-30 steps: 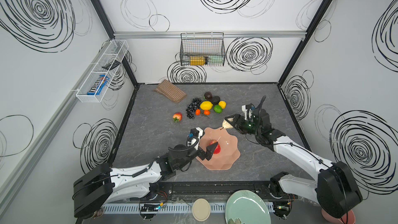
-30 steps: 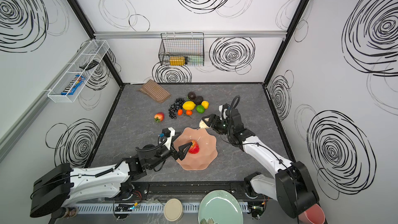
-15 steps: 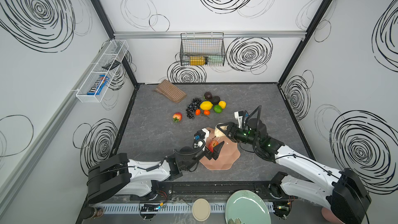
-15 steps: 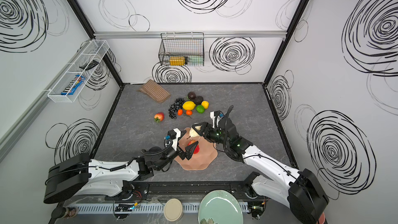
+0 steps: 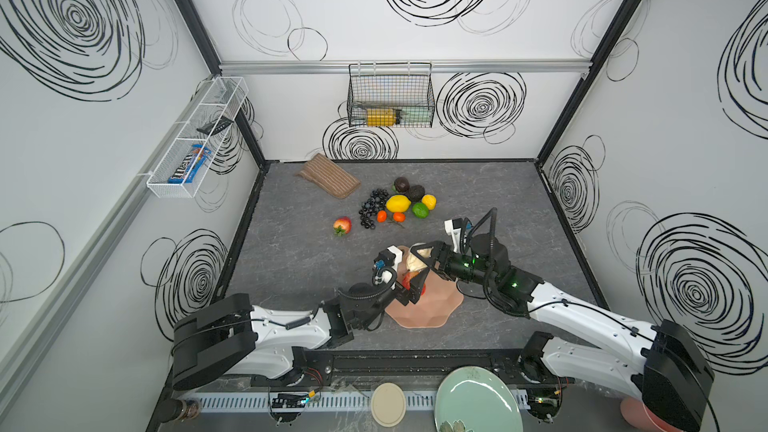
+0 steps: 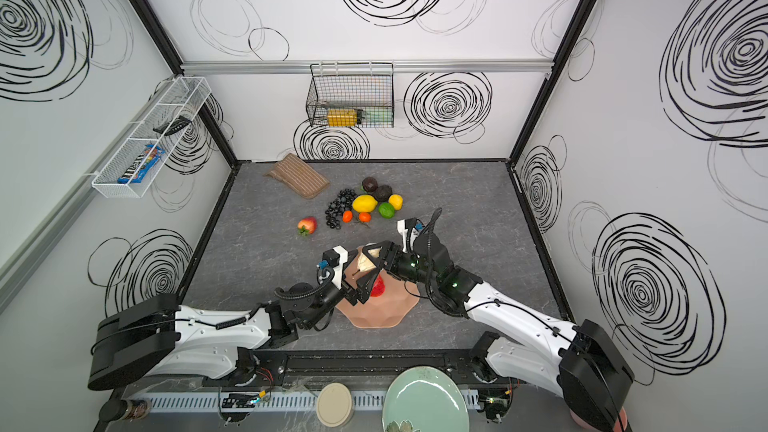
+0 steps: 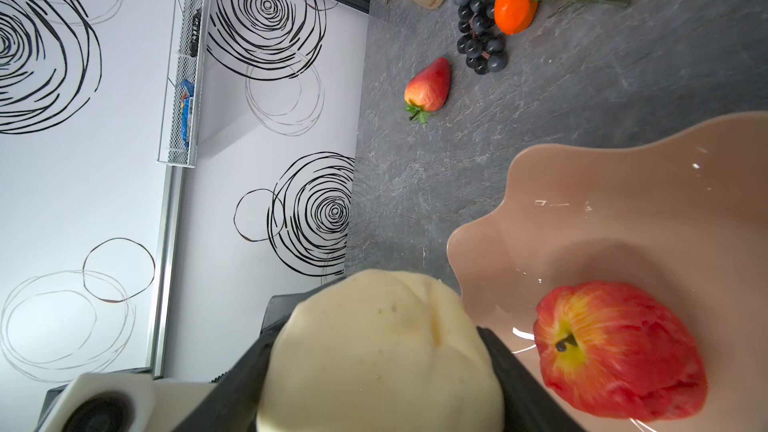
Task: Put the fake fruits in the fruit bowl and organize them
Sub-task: 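Grasp the pear with the left gripper while the right opens and withdraws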
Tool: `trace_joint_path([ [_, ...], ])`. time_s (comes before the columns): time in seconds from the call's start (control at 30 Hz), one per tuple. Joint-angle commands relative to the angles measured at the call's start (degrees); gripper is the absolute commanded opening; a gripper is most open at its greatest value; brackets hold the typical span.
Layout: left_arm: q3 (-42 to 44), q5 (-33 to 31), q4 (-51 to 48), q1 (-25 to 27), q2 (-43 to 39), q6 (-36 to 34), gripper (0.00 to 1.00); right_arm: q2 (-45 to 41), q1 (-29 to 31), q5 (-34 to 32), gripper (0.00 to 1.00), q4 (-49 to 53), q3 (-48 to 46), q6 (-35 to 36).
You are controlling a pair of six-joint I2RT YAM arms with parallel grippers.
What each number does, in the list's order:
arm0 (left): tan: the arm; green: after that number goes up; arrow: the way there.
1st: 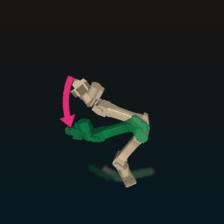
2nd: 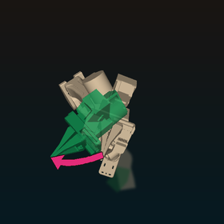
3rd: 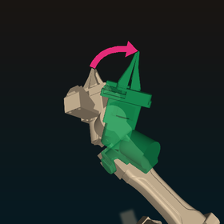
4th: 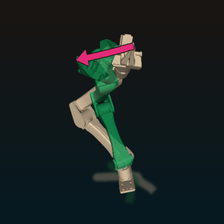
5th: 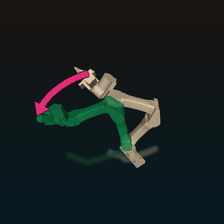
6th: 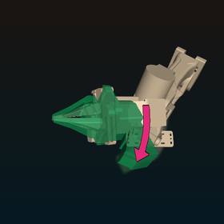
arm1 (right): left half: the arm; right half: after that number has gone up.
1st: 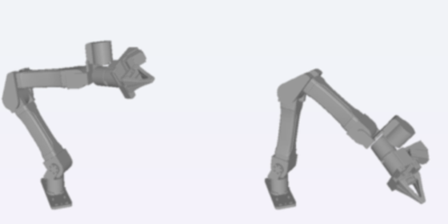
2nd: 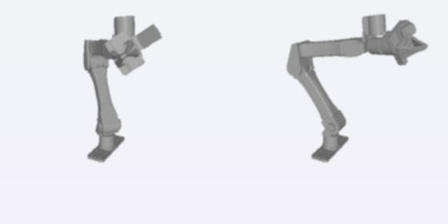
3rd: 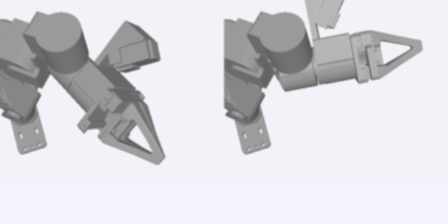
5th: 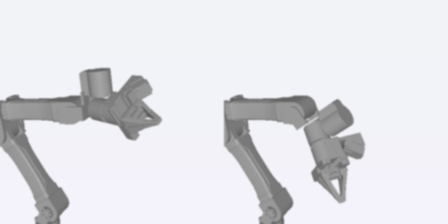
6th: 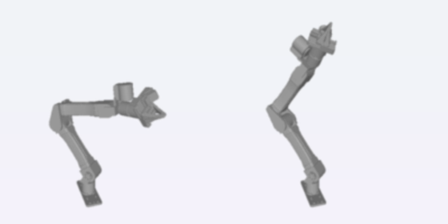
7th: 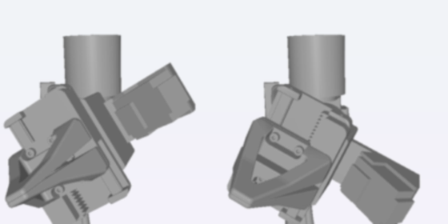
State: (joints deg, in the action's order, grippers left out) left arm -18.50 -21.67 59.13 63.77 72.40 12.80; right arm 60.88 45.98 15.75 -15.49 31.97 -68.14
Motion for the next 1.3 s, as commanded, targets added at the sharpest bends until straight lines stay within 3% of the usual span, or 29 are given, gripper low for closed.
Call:
trace_joint_path([
  [0.0,-1.4,-0.5,3.3,-0.5,0.1,-0.4,0.87,0.8,1.0,-1.0,0.7,-2.8,-0.2,-0.9],
  [0.5,-1.3,0.3,3.0,-1.8,1.0,0.9,0.84,2.5,2.9,-1.2,0.7,-3.7,0.8,-1.1],
  [0.9,-1.5,1.7,2.1,-2.1,0.7,0.7,0.68,2.5,3.0,-1.8,0.71,-3.4,0.8,-0.5],
  [1.27,-1.6,1.7,0.5,-2.1,-0.1,0.6,0.66,2.1,2.8,-3.7,0.82,-1.6,1.1,1.8],
])
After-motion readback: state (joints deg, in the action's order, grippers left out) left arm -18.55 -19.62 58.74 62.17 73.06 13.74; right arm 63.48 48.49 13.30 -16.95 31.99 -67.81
